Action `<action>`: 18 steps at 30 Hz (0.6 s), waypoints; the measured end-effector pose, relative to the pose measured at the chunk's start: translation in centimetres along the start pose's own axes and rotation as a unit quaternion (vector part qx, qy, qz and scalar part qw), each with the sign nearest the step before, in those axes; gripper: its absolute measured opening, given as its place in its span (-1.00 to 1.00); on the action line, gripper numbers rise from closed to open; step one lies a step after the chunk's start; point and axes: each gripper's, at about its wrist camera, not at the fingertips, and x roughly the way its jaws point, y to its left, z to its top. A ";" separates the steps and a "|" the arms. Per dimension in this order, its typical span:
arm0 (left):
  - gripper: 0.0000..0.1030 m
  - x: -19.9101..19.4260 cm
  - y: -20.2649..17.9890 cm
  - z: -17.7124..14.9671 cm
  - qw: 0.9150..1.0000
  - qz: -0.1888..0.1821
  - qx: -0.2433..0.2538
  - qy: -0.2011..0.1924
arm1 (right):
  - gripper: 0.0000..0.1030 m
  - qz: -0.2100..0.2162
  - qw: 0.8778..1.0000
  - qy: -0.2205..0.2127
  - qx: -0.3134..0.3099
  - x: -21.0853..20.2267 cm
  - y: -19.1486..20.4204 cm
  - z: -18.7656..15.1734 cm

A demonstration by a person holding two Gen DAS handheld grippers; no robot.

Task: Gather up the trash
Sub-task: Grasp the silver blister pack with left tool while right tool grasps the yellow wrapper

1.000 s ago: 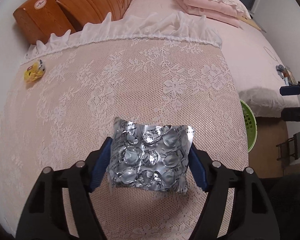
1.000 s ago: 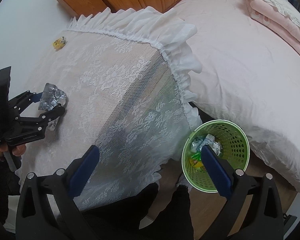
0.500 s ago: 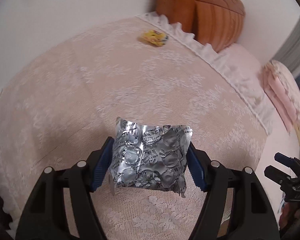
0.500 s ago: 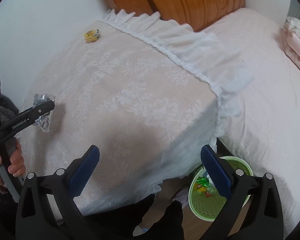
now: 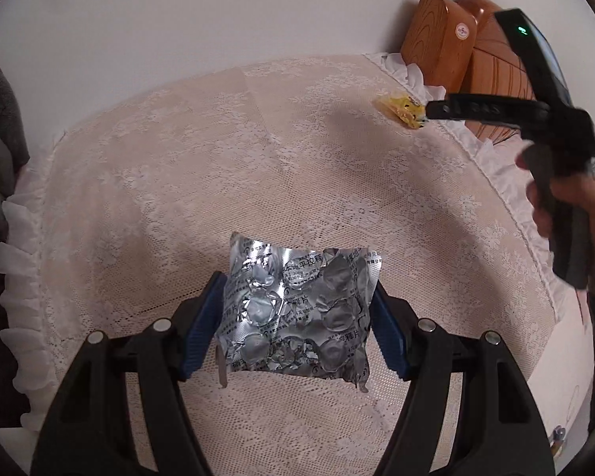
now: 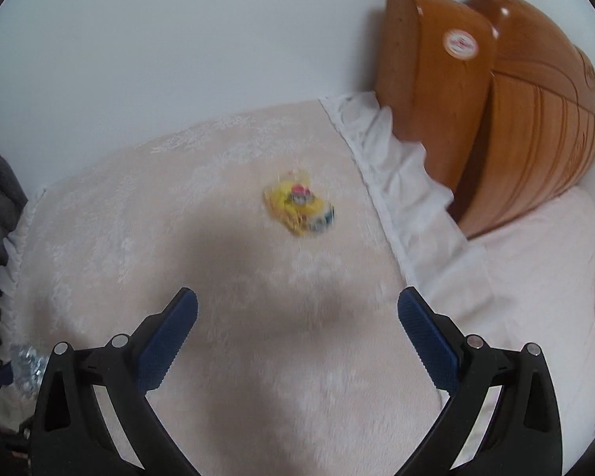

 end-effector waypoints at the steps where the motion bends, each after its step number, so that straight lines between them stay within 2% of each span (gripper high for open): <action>1: 0.29 0.1 0.2 0.0 1.000 0.001 0.001 -0.001 | 0.89 -0.011 1.000 0.009 -0.013 1.6 0.4 1.3; 4: 0.28 0.3 0.8 0.3 1.000 -0.001 -0.003 -0.005 | 0.65 -0.023 0.999 0.035 -0.030 4.9 1.2 3.4; 6: 0.27 0.1 1.3 0.3 1.000 0.000 -0.005 -0.009 | 0.30 -0.023 0.998 0.055 -0.030 6.9 1.5 4.4; 7: 0.27 0.1 1.5 0.4 1.000 0.001 -0.006 -0.011 | 0.22 -0.018 0.998 0.061 -0.025 7.5 1.5 4.6; 9: 0.26 0.0 1.8 0.5 1.000 0.002 -0.007 -0.012 | -0.34 -0.014 0.998 0.064 -0.014 7.5 1.4 4.6; 12: 0.25 -0.1 2.2 0.5 1.000 -0.002 -0.010 -0.013 | -0.48 -0.001 0.999 0.043 0.005 5.5 1.2 4.2; 15: 0.25 -0.5 1.9 0.3 1.000 -0.006 -0.006 -0.014 | -0.48 0.017 0.999 0.019 0.019 2.1 0.8 2.8; 18: 0.25 -1.4 1.0 -0.4 1.000 -0.014 0.008 -0.015 | -0.48 0.040 0.998 -0.006 0.038 -2.4 0.3 0.0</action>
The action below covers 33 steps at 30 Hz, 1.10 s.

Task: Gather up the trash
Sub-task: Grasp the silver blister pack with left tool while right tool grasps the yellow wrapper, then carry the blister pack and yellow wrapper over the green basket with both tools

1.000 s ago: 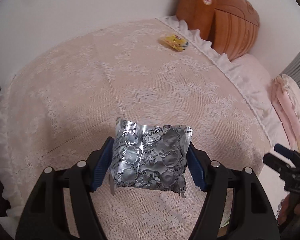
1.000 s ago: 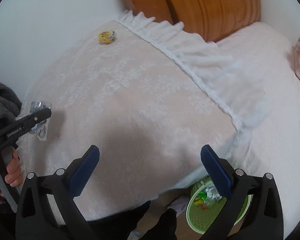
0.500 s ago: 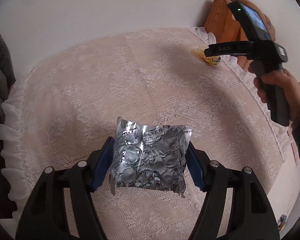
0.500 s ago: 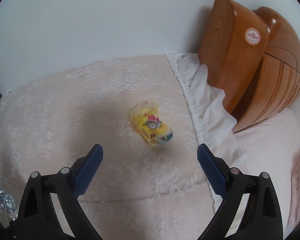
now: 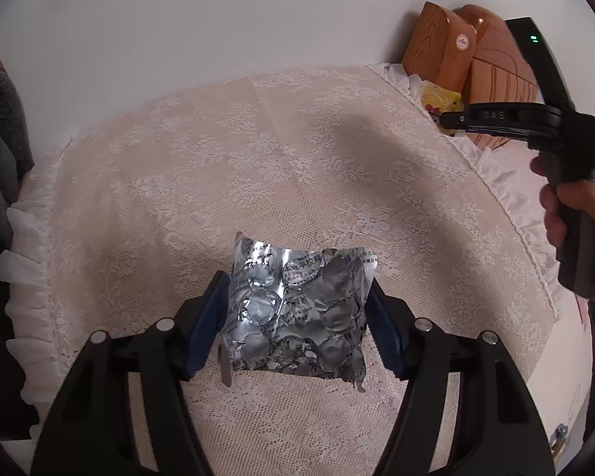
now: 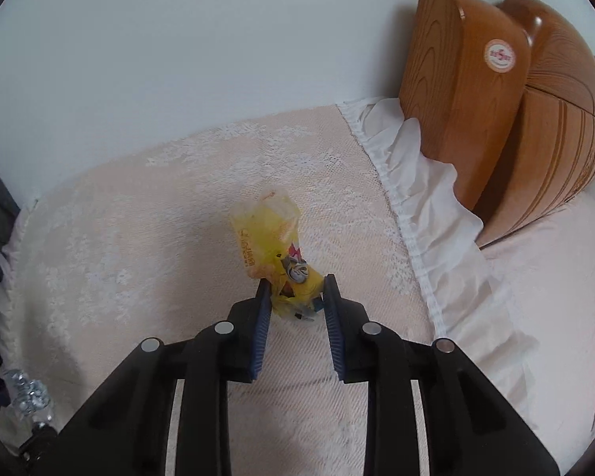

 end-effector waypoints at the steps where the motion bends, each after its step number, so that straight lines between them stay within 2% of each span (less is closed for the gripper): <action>1: 0.25 -0.3 -0.5 -0.3 1.000 -0.005 0.005 0.002 | -0.48 0.010 1.000 -0.008 0.009 -2.0 -0.1 -1.7; 4: 0.25 -1.2 -1.9 -1.3 0.999 -0.026 0.016 0.012 | -0.48 0.029 0.999 -0.016 0.034 -5.0 -0.5 -4.2; 7: 0.25 -2.5 -3.8 -2.7 0.999 -0.029 0.034 0.016 | -0.48 0.043 0.997 -0.012 0.064 -8.0 -1.4 -8.5; 12: 0.25 -4.5 -6.8 -5.3 0.997 -0.036 0.072 0.020 | -0.47 0.023 0.996 0.003 0.090 -13.0 -0.8 -17.1; 18: 0.25 -5.5 -10.3 -7.7 0.993 -0.051 0.106 0.029 | -0.44 0.011 0.993 0.024 0.115 -15.8 -1.9 -24.0; 25: 0.25 -6.0 -13.7 -9.5 0.988 -0.063 0.141 0.031 | -0.44 -0.005 0.991 0.013 0.136 -17.8 -3.8 -27.6; 33: 0.25 -5.9 -17.1 -11.0 0.980 -0.075 0.182 0.040 | -0.42 -0.012 0.986 0.010 0.166 -18.6 -6.3 -30.2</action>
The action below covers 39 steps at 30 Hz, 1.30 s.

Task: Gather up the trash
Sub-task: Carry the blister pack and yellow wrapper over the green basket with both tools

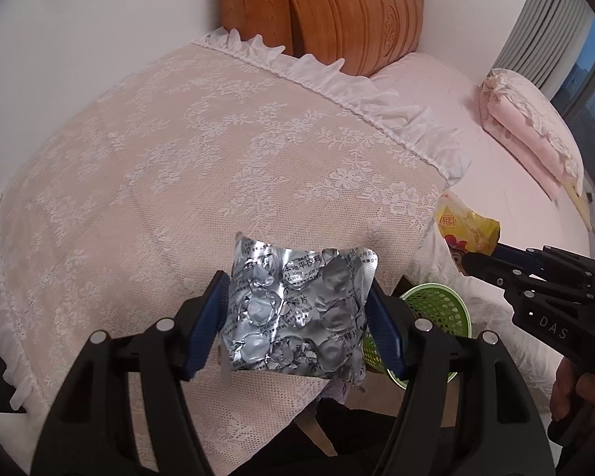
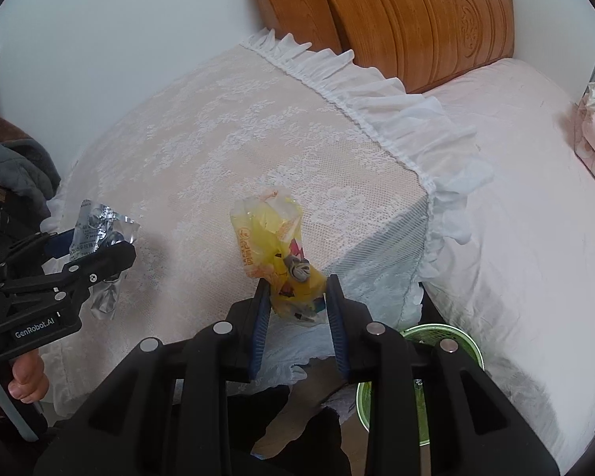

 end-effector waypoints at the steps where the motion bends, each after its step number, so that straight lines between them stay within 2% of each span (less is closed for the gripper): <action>1: 0.25 0.2 -0.8 0.0 1.000 -0.003 0.011 0.002 | -0.42 -0.004 1.000 -0.001 0.004 -0.1 -0.4 -0.1; 4: 0.25 1.0 -4.0 -0.2 0.998 -0.017 0.061 0.012 | -0.42 -0.022 0.999 -0.008 0.026 -1.3 -2.7 -1.5; 7: 0.25 2.3 -8.5 -0.9 0.991 -0.042 0.124 0.021 | -0.42 -0.052 0.997 -0.010 0.051 -2.4 -5.2 -3.4; 10: 0.25 3.5 -13.3 -1.9 0.979 -0.083 0.186 0.031 | -0.42 -0.082 0.992 -0.007 0.093 -3.8 -9.1 -6.2; 12: 0.25 4.4 -16.6 -2.6 0.967 -0.108 0.227 0.040 | -0.42 -0.098 0.988 -0.005 0.123 -4.6 -11.7 -8.1; 16: 0.25 6.1 -22.1 -4.2 0.947 -0.126 0.288 0.063 | -0.42 -0.118 0.979 0.000 0.165 -5.5 -15.8 -11.3; 20: 0.25 6.8 -26.1 -5.4 0.935 -0.134 0.320 0.077 | -0.42 -0.131 0.972 0.002 0.197 -6.6 -19.0 -13.9; 28: 0.25 7.3 -29.6 -6.8 0.922 -0.145 0.346 0.092 | -0.42 -0.131 0.966 -0.007 0.222 -7.6 -22.8 -17.1; 39: 0.26 8.2 -30.5 -7.4 0.919 -0.151 0.349 0.104 | -0.42 -0.134 0.964 -0.005 0.230 -8.1 -23.3 -17.5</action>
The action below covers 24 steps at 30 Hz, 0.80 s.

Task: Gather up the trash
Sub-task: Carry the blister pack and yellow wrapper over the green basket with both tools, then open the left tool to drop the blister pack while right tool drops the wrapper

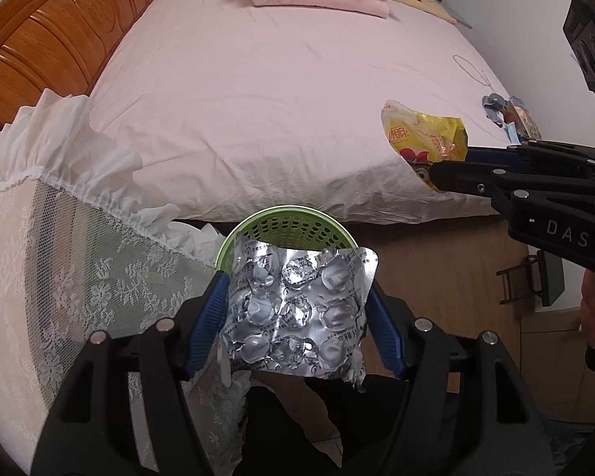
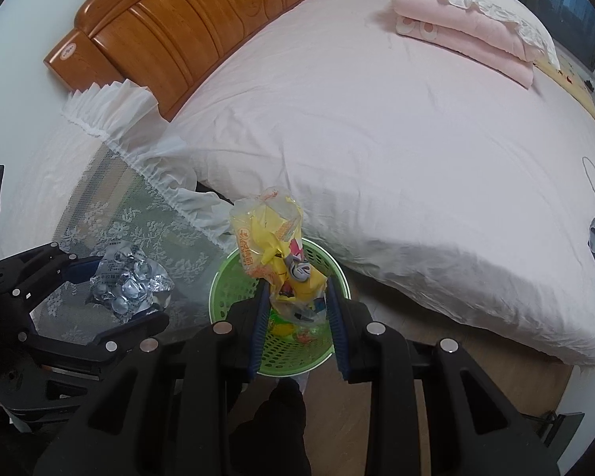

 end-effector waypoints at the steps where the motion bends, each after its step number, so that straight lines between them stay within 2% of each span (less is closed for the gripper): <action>1: 0.28 0.2 0.0 0.0 1.000 -0.002 -0.001 0.001 | -0.42 0.000 1.000 0.001 0.000 0.0 0.0 0.0; 4: 0.39 0.7 -0.2 0.3 1.000 -0.008 -0.002 0.005 | -0.42 -0.002 1.000 0.002 0.002 0.1 -0.1 -0.1; 6: 0.63 1.2 -0.1 0.4 1.000 -0.010 -0.007 0.009 | -0.42 -0.003 1.000 0.004 0.003 0.2 -0.2 -0.1; 9: 0.73 1.4 -0.1 0.6 1.000 -0.012 -0.015 0.009 | -0.42 -0.004 1.000 0.005 0.005 0.3 -0.3 -0.2; 15: 0.79 0.6 0.1 0.8 1.000 -0.010 -0.022 -0.003 | -0.42 -0.007 1.000 0.006 0.011 0.6 -0.5 -0.2; 24: 0.85 -3.1 2.2 0.6 0.996 0.028 -0.069 -0.048 | -0.42 -0.005 1.000 0.013 0.014 1.1 -0.6 -0.2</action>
